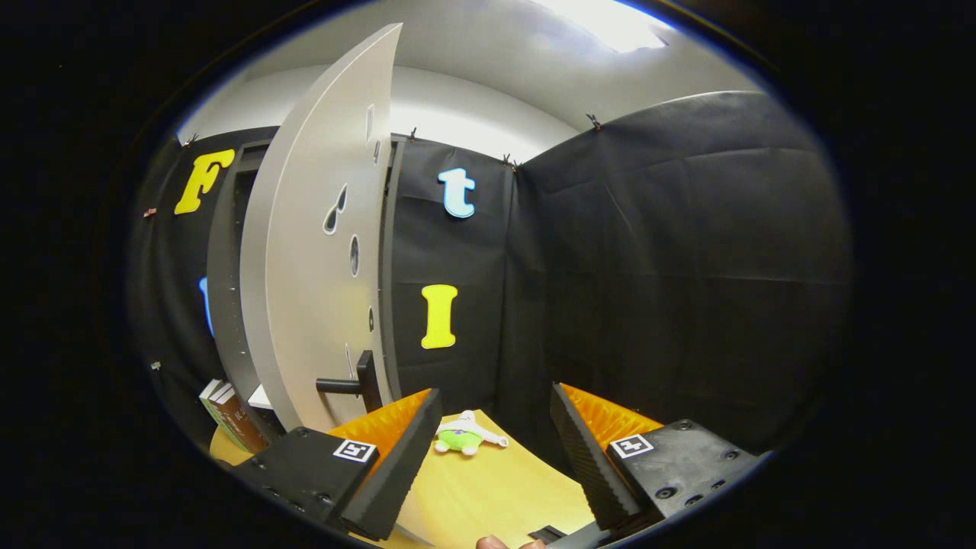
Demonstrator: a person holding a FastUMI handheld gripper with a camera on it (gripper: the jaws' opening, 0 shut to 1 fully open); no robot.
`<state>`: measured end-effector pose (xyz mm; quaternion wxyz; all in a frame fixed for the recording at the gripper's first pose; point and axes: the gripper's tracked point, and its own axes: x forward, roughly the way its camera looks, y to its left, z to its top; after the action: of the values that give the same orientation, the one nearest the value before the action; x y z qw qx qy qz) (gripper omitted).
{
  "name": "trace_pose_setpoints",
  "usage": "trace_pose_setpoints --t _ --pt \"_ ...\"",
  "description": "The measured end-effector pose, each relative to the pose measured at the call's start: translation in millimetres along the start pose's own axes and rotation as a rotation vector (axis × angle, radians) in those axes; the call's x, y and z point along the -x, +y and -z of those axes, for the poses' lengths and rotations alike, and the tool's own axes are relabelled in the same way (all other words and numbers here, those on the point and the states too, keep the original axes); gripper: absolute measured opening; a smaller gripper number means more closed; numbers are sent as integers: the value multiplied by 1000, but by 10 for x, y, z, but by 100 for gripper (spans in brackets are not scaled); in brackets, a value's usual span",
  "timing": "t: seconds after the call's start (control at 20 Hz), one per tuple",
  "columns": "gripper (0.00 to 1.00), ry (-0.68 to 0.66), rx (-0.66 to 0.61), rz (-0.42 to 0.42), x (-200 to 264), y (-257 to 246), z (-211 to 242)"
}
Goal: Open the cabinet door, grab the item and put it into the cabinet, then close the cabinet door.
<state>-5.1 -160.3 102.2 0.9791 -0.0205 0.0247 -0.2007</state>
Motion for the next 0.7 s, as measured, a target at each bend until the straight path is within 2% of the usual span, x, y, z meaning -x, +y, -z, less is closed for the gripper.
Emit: trace_pose_setpoints --t 0.35,0.7 --pt "95 47 -61 -92 116 470 72" --pt "97 66 -48 -293 211 1393 90"
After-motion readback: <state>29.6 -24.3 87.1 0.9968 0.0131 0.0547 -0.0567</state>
